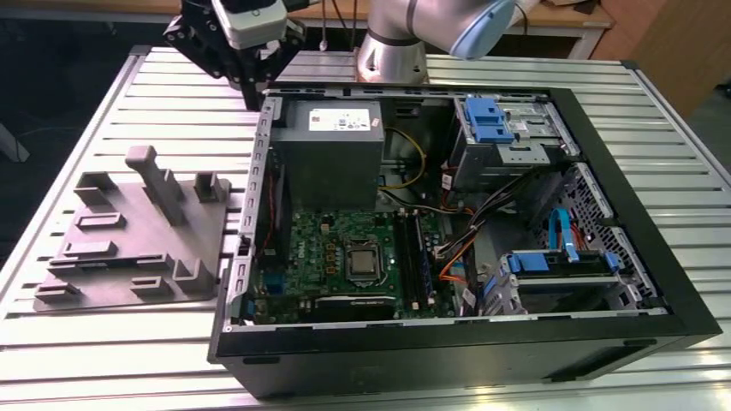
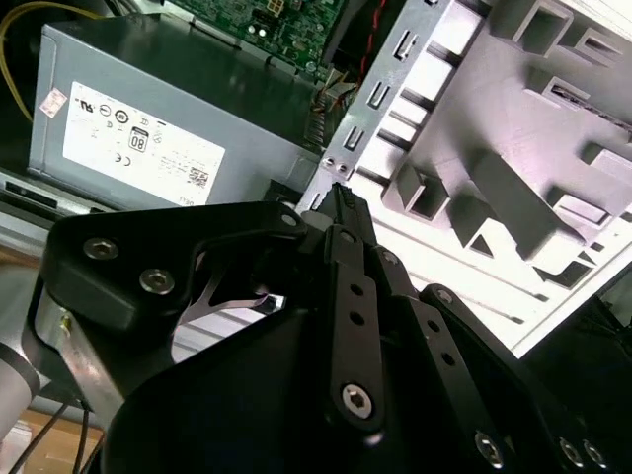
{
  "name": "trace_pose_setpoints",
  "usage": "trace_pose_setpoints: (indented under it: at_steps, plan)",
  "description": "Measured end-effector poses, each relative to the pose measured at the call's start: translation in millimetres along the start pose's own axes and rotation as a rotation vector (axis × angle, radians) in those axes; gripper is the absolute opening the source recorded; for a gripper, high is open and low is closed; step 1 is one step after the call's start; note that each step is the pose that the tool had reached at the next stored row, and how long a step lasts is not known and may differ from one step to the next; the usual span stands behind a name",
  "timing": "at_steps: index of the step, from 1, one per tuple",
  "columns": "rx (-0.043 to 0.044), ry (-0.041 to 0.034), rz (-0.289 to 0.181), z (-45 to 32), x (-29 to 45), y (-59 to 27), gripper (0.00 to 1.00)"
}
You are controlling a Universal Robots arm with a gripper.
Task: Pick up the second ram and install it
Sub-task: 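Reach for the second ram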
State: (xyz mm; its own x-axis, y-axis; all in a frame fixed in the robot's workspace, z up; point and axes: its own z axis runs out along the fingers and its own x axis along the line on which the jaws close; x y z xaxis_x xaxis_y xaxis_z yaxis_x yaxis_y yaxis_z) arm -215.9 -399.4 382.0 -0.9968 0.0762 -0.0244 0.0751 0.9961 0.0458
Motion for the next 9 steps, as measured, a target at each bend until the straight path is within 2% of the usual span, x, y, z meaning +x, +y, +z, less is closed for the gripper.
trace_pose_setpoints:
  at_steps: [9]
  plan:
    - [0.0000, 0.0000, 0.000, 3.0, 16.7, -2.7, 0.10]
